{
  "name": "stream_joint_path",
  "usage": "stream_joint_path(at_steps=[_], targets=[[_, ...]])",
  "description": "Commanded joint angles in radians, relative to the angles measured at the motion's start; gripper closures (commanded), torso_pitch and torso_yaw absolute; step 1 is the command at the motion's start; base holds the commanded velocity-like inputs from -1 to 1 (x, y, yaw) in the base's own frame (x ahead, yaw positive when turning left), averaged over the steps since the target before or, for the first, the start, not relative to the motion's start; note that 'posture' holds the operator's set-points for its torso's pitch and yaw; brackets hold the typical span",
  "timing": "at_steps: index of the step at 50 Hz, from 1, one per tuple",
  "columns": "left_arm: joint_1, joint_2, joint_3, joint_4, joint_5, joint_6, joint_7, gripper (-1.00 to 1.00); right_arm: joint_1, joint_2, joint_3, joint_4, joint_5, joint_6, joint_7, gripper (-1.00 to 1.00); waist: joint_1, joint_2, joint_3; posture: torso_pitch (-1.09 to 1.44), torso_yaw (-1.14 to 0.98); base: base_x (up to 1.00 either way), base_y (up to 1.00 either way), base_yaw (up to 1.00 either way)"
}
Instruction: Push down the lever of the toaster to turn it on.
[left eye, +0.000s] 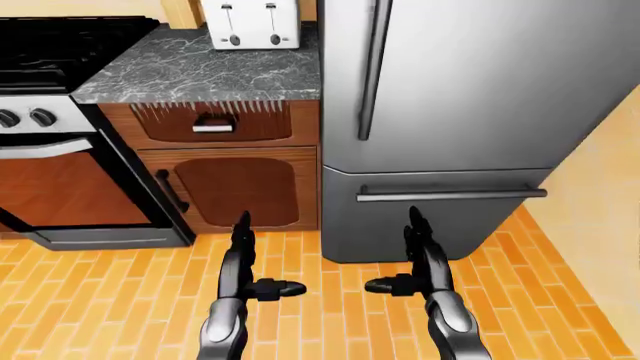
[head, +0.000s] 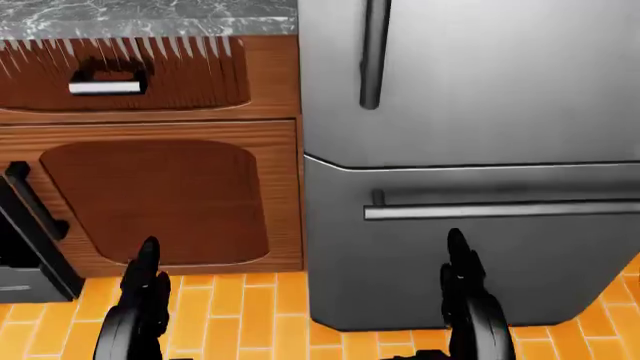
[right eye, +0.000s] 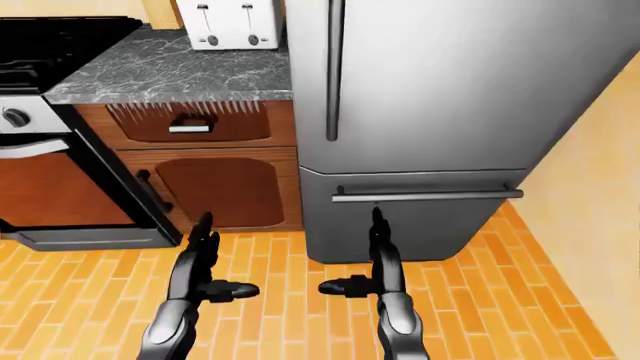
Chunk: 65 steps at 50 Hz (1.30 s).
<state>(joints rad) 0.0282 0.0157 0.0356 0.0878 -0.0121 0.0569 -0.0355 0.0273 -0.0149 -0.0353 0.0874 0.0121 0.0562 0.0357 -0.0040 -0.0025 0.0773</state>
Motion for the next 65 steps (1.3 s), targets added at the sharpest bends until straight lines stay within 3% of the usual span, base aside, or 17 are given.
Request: stream_joint_path(at_steps=[1,3,5,8,24,25,28,31,35,38,39,41,50,60,62,63,65], targets=[[-0.059,0.010,0.036,-0.087,-0.033,-0.018,0.016,-1.00,-0.017,-0.003,0.006,-0.084,-0.024,-0.070,-0.017,-1.00,-0.002,-0.008,-0.001,0.00,0.00,0.00,0.00,0.00],[-0.062,0.011,0.035,-0.081,-0.033,-0.025,0.025,-1.00,-0.011,-0.003,0.005,-0.094,-0.030,-0.069,-0.019,-1.00,0.005,0.000,-0.062,0.00,0.00,0.00,0.00,0.00],[-0.066,0.012,0.034,-0.070,-0.033,-0.032,0.028,-1.00,-0.005,-0.003,0.002,-0.092,-0.033,-0.074,-0.022,-1.00,0.005,-0.006,-0.016,0.00,0.00,0.00,0.00,0.00],[-0.066,0.017,0.039,-0.083,-0.039,-0.021,0.026,-1.00,-0.003,-0.002,0.005,-0.091,-0.039,-0.078,-0.022,-1.00,0.006,-0.007,-0.075,0.00,0.00,0.00,0.00,0.00],[-0.077,0.023,0.050,-0.083,-0.045,-0.026,0.033,-1.00,0.009,-0.002,0.006,-0.097,-0.067,-0.073,-0.034,-1.00,0.007,-0.002,-0.090,0.00,0.00,0.00,0.00,0.00],[-0.076,0.024,0.050,-0.085,-0.045,-0.026,0.033,-1.00,0.008,-0.003,0.007,-0.100,-0.071,-0.066,-0.035,-1.00,0.005,0.004,-0.106,0.00,0.00,0.00,0.30,0.00],[-0.075,0.024,0.050,-0.087,-0.044,-0.026,0.033,-1.00,0.009,-0.003,0.007,-0.096,-0.073,-0.070,-0.035,-1.00,0.000,-0.064,-0.062,0.00,0.00,0.00,0.85,0.00],[-0.078,0.024,0.050,-0.082,-0.043,-0.029,0.034,-1.00,0.011,-0.003,0.007,-0.101,-0.074,-0.071,-0.034,-1.00,-0.005,-0.068,-0.065,0.00,0.00,0.00,1.00,0.00],[-0.082,0.026,0.053,-0.081,-0.045,-0.029,0.035,-1.00,0.013,-0.001,0.005,-0.103,-0.065,-0.085,-0.029,-1.00,-0.016,-0.056,-0.037,0.00,0.00,0.00,0.71,0.00],[-0.082,0.026,0.054,-0.082,-0.046,-0.028,0.035,-1.00,0.014,-0.002,0.004,-0.106,-0.067,-0.081,-0.031,-1.00,-0.034,0.094,-0.045,0.00,0.00,0.00,0.00,0.00],[-0.082,0.027,0.055,-0.085,-0.047,-0.027,0.035,-1.00,0.016,-0.002,0.005,-0.112,-0.068,-0.077,-0.032,-1.00,-0.026,0.095,-0.046,0.00,0.00,0.00,0.00,0.00],[-0.082,0.027,0.056,-0.087,-0.048,-0.025,0.035,-1.00,0.018,-0.002,0.005,-0.113,-0.069,-0.077,-0.032,-1.00,-0.012,0.048,-0.035,0.00,0.00,0.00,0.00,0.00],[-0.083,0.028,0.058,-0.083,-0.049,-0.027,0.037,-1.00,0.017,-0.003,0.004,-0.105,-0.070,-0.082,-0.028,-1.00,0.018,-0.055,-0.061,0.00,0.00,0.00,0.00,0.00],[-0.084,0.026,0.053,-0.074,-0.045,-0.035,0.039,-1.00,0.023,-0.005,0.003,-0.114,-0.081,-0.071,-0.028,-1.00,0.008,-0.006,-0.098,0.00,0.00,0.00,0.02,0.00],[-0.083,0.028,0.056,-0.082,-0.048,-0.028,0.038,-1.00,0.023,-0.005,0.004,-0.118,-0.088,-0.063,-0.030,-1.00,-0.002,-0.056,-0.062,0.00,0.00,0.00,0.91,0.00],[-0.085,0.030,0.060,-0.085,-0.052,-0.023,0.037,-1.00,0.024,-0.005,0.005,-0.119,-0.088,-0.065,-0.029,-1.00,-0.003,-0.077,-0.065,0.00,0.00,0.00,1.00,0.00],[-0.086,0.031,0.063,-0.089,-0.056,-0.019,0.038,-1.00,0.037,-0.003,0.008,-0.140,-0.092,-0.062,-0.029,-1.00,-0.006,-0.084,-0.068,0.00,0.00,0.00,1.00,0.00]])
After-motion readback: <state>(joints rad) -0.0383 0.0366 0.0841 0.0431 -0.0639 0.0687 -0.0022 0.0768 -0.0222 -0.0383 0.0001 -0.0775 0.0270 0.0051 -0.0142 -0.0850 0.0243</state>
